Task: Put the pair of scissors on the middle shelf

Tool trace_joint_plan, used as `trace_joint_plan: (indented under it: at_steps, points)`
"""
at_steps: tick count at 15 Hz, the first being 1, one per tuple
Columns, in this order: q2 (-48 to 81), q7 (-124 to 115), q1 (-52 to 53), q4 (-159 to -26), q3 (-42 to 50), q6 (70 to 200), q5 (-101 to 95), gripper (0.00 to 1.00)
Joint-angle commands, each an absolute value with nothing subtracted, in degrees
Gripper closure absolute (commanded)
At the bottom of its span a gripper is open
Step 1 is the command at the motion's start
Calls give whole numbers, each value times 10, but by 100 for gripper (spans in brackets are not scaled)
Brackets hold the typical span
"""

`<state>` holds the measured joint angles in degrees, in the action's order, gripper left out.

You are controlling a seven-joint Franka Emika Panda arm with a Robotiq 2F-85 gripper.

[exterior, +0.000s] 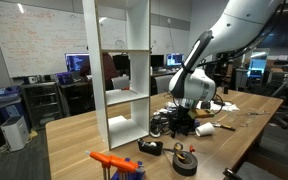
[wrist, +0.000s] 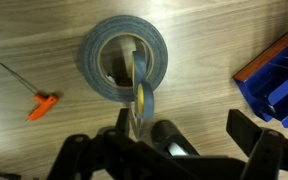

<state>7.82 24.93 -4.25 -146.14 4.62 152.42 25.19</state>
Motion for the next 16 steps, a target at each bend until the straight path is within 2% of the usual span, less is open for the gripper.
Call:
trace_joint_plan:
  at_steps: [1, 14, 15, 16]
  points:
    - [119, 300, -75, -1447, 10, 1542, 307, 0]
    - [268, 308, -158, -1367, -56, 1567, 292, 0]
    - [276, 308, -164, -1362, -60, 1570, 289, 25]
    - [282, 307, -170, -1358, -64, 1571, 286, 26]
